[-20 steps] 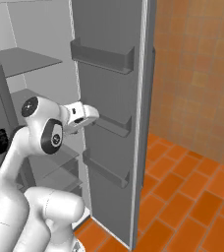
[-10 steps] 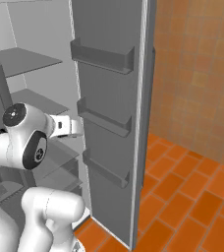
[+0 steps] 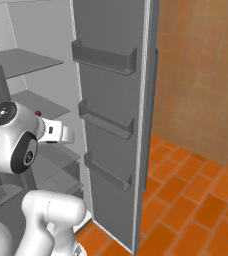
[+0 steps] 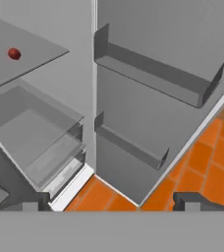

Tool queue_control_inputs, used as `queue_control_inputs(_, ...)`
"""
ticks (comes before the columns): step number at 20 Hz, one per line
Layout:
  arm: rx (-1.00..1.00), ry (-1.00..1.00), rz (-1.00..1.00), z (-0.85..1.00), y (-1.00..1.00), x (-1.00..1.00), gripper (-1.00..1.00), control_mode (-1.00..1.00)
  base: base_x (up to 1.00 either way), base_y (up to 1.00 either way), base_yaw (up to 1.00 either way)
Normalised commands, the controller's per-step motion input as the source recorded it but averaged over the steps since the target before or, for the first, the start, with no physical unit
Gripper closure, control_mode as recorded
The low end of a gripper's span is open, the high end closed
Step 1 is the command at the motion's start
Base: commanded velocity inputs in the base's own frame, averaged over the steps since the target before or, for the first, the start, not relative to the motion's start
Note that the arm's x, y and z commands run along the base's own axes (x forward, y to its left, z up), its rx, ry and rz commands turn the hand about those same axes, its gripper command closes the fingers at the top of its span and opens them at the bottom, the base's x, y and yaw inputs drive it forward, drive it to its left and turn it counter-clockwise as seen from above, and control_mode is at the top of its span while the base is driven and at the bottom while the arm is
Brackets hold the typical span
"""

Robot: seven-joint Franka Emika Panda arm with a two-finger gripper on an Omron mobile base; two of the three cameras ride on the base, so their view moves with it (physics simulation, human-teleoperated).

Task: Take the strawberry from the fridge and place it on top of the pancake, located on the dining counter.

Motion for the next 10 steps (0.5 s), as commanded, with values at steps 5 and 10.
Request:
queue_control_inputs(5,0.00,0.00,0.01,-0.15,0.00,0.11,-1.00,1.00,0.12,0.00,0.05)
queue_control_inputs(10,0.00,0.00,0.00,0.00,0.00,0.00,-1.00,1.00,0.35,0.00,0.29)
